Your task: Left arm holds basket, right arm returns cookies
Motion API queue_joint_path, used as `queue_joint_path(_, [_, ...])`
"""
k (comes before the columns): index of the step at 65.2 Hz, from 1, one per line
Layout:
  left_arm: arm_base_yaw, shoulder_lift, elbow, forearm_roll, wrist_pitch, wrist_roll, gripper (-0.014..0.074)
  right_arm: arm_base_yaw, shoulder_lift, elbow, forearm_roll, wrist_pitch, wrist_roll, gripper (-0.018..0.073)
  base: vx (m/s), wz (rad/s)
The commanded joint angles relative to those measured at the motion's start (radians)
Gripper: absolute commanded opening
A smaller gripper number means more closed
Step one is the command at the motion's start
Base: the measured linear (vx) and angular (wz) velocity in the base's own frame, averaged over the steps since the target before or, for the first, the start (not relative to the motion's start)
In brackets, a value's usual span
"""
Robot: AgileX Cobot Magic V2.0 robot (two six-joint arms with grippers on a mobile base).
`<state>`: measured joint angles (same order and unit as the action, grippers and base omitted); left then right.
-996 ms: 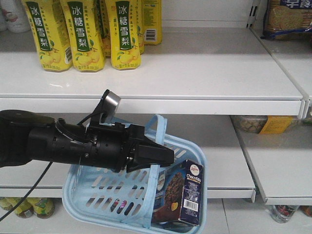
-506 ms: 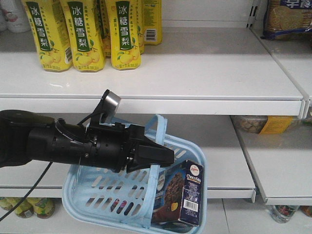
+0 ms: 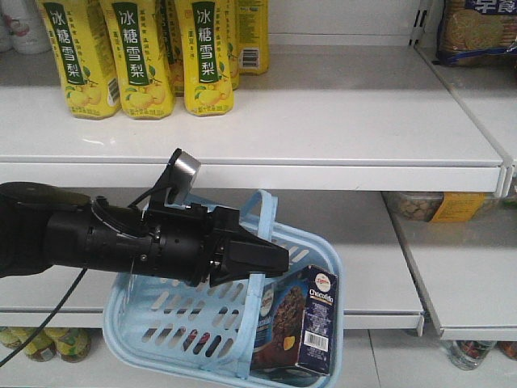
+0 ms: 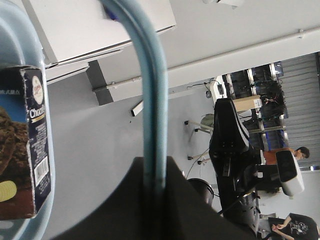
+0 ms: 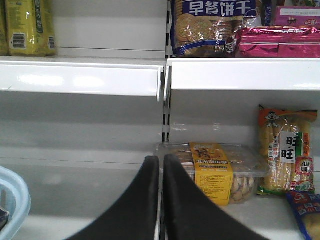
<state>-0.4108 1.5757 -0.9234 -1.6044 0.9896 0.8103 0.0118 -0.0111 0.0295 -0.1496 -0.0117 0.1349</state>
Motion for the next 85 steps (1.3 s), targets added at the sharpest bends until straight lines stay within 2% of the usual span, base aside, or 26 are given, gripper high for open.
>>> queue_joint_path(1, [0.004,-0.047,-0.042,-0.175,-0.008,0.022,-0.0006,-0.001,-0.003,-0.057,-0.006,-0.063,-0.003,-0.0011,0.0,0.0])
queue_joint_path(35, [0.004,-0.047,-0.042,-0.175,-0.008,0.022,-0.0006,-0.001,0.453,-0.395,0.028,0.079,0.038,-0.0011,0.0,0.0])
queue_joint_path(54, [0.004,-0.047,-0.042,-0.175,-0.008,0.022,-0.0006,-0.001,0.545,-0.402,0.027,0.066,0.033,-0.0011,0.0,0.0])
queue_joint_path(85, [0.004,-0.047,-0.042,-0.175,-0.008,0.022,-0.0006,-0.001,0.553,-0.401,0.027,0.086,0.031,0.0005,0.0,0.0])
